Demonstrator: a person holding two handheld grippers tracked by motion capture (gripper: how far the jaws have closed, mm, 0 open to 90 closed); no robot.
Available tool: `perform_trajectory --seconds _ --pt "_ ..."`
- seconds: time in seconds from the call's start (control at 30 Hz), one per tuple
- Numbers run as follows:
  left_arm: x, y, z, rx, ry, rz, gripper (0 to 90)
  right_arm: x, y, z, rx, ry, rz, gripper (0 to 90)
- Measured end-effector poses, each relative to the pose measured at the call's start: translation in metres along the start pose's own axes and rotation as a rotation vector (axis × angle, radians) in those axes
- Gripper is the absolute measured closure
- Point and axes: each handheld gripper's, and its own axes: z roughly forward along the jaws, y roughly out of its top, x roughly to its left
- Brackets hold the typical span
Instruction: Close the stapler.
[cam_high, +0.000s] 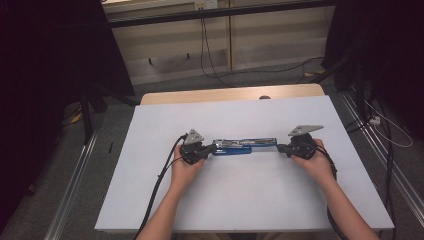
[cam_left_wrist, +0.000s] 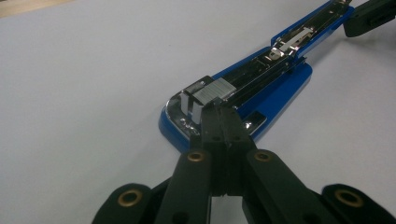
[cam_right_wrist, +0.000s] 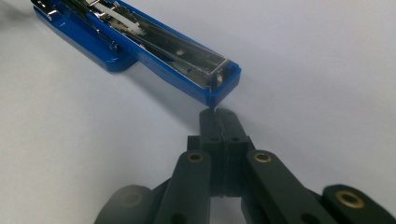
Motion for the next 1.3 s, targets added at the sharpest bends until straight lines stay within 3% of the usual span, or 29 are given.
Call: perform_trajectory --seconds 0.83,0.87,1.1,1.2,1.3 --pt "0.0 0.0 0.0 0.003 0.005 0.018 90.0 0.01 0.013 0.003 -0.068 0.05 -0.02 90.0" --pt "0.0 0.0 0.0 -0.003 -0.001 -0.002 90.0 0.01 0.013 0.004 -0.064 0.048 -0.027 90.0" --pt "0.001 0.0 -0.001 -0.002 -0.007 -0.005 90.0 0.013 0.014 0.004 -0.071 0.063 -0.032 90.0" --pt "0.002 0.0 -0.002 -0.023 -0.027 -0.038 90.0 0.014 0.013 0.005 -0.078 0.077 -0.026 90.0" --pt "0.001 0.001 -0.004 -0.021 -0.038 -0.04 88.4 0.015 0.012 0.004 -0.084 0.092 -0.017 83.8"
